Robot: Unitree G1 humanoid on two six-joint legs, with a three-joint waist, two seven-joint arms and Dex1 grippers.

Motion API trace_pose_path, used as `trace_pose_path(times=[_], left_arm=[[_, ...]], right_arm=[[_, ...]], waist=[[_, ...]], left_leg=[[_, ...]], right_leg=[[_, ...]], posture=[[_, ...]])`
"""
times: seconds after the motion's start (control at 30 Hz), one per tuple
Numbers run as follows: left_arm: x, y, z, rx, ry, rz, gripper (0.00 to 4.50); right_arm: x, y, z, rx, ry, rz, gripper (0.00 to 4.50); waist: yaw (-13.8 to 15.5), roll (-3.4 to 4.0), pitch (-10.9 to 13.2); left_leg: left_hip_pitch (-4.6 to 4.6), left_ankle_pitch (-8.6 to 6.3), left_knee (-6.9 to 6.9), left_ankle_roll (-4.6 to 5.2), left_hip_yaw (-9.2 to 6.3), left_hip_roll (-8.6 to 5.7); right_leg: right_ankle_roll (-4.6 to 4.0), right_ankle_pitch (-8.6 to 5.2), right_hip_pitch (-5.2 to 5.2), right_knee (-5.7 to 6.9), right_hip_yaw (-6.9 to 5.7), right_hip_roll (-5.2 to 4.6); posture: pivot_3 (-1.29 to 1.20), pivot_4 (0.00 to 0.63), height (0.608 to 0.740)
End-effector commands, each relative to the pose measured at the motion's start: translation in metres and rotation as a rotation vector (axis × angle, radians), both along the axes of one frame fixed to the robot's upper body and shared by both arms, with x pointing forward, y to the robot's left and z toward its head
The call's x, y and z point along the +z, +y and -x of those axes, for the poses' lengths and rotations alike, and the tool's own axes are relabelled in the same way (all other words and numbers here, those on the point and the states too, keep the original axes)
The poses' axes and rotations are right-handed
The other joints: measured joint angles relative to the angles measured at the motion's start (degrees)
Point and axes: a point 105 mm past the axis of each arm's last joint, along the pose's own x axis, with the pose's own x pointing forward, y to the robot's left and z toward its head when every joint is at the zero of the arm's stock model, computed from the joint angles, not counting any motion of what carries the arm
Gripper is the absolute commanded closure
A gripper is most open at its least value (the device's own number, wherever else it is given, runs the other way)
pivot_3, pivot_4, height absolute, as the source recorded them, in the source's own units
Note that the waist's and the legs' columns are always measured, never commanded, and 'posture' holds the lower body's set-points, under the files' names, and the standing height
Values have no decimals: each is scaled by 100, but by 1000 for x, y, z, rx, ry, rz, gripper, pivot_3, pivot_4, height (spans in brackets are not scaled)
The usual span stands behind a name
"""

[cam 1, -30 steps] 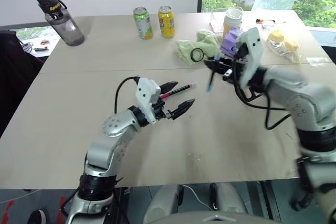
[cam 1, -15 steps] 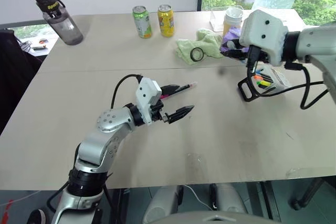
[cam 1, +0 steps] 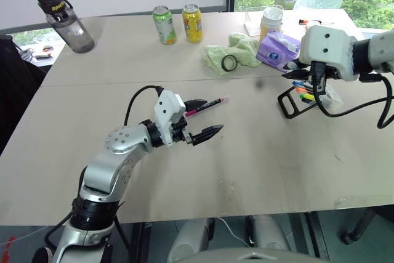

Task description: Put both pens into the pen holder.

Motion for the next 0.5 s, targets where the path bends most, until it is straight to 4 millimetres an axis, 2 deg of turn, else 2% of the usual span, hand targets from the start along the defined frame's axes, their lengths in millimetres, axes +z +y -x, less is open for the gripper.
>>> trace_pose_path(times=[0.03,0.23,0.5], left_arm=[[16,0,6,-27,-72,28,76],[17,-3,10,-60,-69,45,76],[29,-6,15,-93,-108,109,76]], right_arm=[[10,3,3,16,-33,-9,4448],[2,-1,-1,-5,-18,10,4448],[-14,-12,-14,-54,1,43,4448]], waist=[[1,0,0],[9,0,0],[-2,0,0]], left_leg=[[0,0,0,0,0,0],[-2,0,5,0,0,0],[-6,0,21,0,0,0]], right_leg=[[0,0,0,1,0,0],[0,0,0,0,-1,0],[1,1,0,7,-1,0]], posture=[[0,150,740],[0,150,740],[0,150,740]])
